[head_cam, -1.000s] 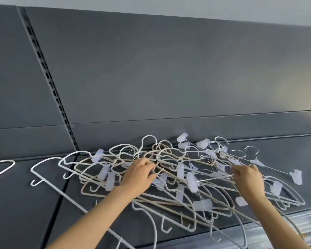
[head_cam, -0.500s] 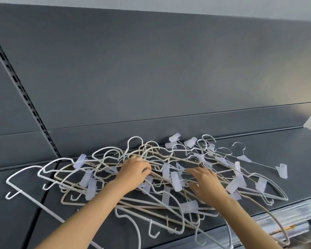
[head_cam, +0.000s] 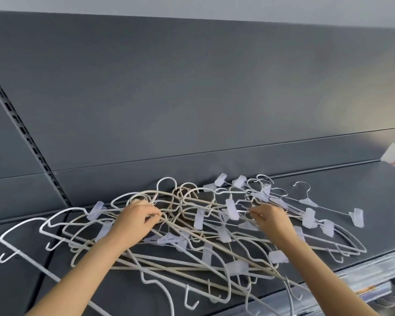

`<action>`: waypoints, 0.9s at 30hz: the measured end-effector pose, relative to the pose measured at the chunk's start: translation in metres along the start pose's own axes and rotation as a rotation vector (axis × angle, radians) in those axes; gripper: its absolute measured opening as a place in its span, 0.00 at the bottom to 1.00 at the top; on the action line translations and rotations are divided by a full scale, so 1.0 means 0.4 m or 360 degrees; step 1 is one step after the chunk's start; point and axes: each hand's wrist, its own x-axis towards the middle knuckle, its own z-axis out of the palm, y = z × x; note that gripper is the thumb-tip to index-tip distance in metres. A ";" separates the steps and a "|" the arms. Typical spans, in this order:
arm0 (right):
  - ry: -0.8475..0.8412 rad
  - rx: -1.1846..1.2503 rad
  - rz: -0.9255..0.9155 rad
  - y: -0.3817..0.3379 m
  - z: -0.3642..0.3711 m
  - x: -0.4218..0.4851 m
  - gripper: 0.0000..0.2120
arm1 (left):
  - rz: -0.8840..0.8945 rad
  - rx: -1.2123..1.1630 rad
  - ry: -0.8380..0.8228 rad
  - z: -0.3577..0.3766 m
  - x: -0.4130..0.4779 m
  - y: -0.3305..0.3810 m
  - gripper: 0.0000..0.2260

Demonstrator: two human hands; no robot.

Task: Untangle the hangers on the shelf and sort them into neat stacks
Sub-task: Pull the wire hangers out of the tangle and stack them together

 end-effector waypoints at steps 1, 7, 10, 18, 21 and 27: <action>-0.0051 -0.0013 -0.0007 0.005 0.005 -0.006 0.07 | -0.0029 0.0050 -0.0038 0.000 0.001 0.001 0.09; -0.0048 0.0071 0.0061 0.050 0.012 -0.024 0.10 | -0.0146 0.0517 0.0159 0.016 0.057 0.079 0.14; -0.0140 -0.0098 0.0174 0.087 -0.006 -0.019 0.18 | -0.0046 0.0606 0.0188 0.053 0.116 0.136 0.14; -0.0384 0.0084 0.0134 0.118 -0.035 -0.010 0.08 | 0.0072 0.0416 -0.0416 0.170 0.252 0.210 0.18; -0.0229 0.0307 0.0165 0.143 -0.046 -0.012 0.06 | -0.0056 0.0063 -0.0408 0.174 0.260 0.205 0.14; 0.0037 0.0528 0.0277 0.195 -0.103 0.015 0.07 | 0.0069 -0.0092 -0.0328 0.156 0.231 0.190 0.09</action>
